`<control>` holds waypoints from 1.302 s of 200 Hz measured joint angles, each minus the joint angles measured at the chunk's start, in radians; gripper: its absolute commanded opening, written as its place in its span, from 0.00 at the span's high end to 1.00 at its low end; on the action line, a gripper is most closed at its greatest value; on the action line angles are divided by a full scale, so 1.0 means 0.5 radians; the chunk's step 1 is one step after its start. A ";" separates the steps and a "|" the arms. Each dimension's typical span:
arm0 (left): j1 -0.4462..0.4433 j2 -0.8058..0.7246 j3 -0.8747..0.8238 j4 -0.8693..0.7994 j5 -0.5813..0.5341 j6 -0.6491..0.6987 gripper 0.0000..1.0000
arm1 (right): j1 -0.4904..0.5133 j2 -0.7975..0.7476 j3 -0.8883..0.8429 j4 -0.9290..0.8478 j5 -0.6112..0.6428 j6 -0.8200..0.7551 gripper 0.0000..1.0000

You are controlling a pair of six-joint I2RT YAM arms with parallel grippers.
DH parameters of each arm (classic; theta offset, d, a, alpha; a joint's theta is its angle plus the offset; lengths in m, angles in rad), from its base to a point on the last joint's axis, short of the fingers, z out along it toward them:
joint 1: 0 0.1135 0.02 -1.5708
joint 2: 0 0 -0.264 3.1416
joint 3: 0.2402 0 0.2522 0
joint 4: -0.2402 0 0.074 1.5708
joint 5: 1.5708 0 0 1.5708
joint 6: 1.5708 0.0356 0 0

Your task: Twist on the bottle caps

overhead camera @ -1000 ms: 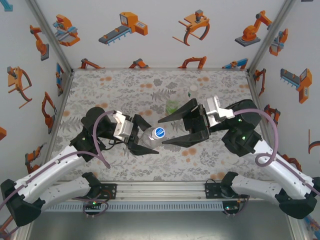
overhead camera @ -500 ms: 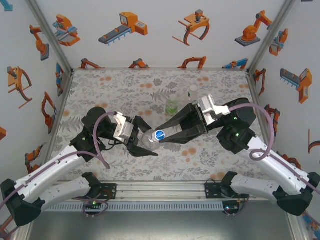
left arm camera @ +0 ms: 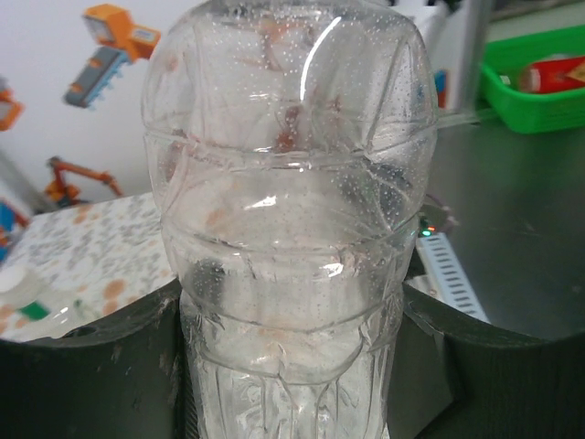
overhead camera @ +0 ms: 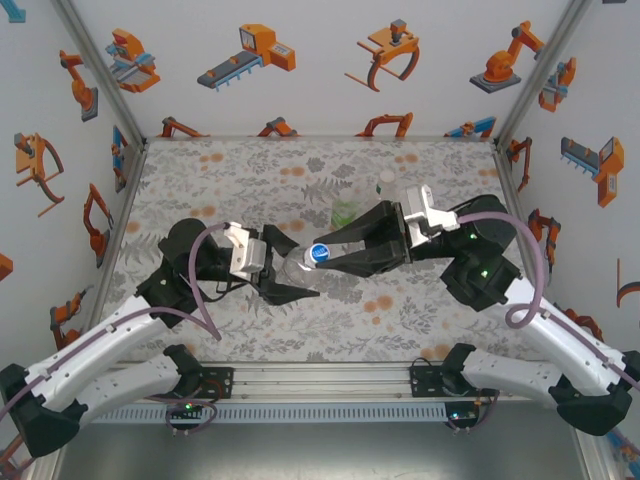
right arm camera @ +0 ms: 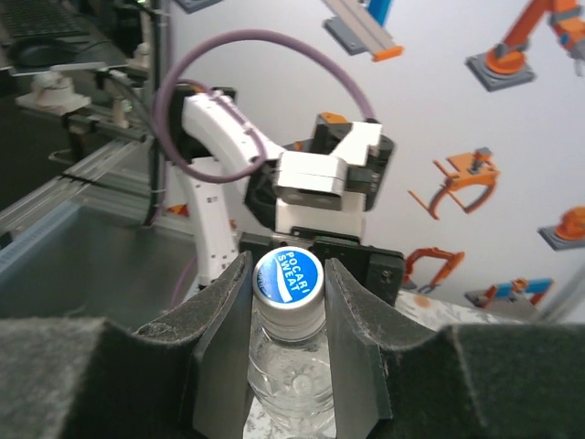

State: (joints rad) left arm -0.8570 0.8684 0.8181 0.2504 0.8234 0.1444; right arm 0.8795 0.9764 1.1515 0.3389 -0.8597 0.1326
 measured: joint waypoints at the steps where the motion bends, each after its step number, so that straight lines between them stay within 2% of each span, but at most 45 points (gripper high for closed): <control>1: 0.000 -0.002 -0.002 0.002 -0.008 0.000 1.00 | 0.000 0.000 -0.001 0.000 0.009 0.001 0.81; 67: 0.000 0.043 -0.051 0.084 -0.751 -0.006 1.00 | -0.003 0.040 -0.089 -0.002 0.842 0.096 0.92; 104: 0.000 0.156 -0.037 0.004 -1.200 -0.005 1.00 | -0.007 0.150 -0.114 -0.062 1.392 0.338 0.91; 125: -0.002 0.228 -0.028 -0.050 -1.398 0.001 1.00 | -0.015 0.220 -0.106 -0.139 1.624 0.520 0.91; 144: -0.008 0.276 -0.027 -0.083 -1.515 0.002 1.00 | -0.021 0.281 -0.077 -0.227 1.759 0.645 0.83; 158: -0.013 0.301 -0.020 -0.100 -1.559 0.002 1.00 | -0.024 0.301 -0.063 -0.268 1.809 0.701 0.71; 172: -0.015 0.313 -0.005 -0.117 -1.566 0.002 1.00 | -0.025 0.298 -0.060 -0.288 1.830 0.722 0.51; 187: -0.013 0.315 0.024 -0.120 -1.601 -0.002 1.00 | -0.013 0.277 -0.060 -0.346 1.756 0.696 0.41; 202: -0.007 0.311 0.054 -0.114 -1.617 -0.005 1.00 | 0.005 0.243 -0.060 -0.393 1.659 0.632 0.35; 224: -0.007 0.283 0.063 -0.114 -1.565 -0.008 1.00 | 0.004 0.154 -0.060 -0.439 1.514 0.500 0.33; 244: -0.008 0.249 0.061 -0.112 -1.416 -0.007 1.00 | 0.005 0.040 -0.060 -0.445 1.350 0.345 0.32; 260: -0.007 0.205 0.057 -0.096 -1.211 -0.005 1.00 | 0.005 -0.069 -0.060 -0.437 1.190 0.198 0.32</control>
State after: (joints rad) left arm -0.8604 0.9710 0.8467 0.2024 0.2180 0.1421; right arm 0.8818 0.9421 1.1213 0.1204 -0.2646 0.2314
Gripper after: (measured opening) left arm 0.577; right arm 0.678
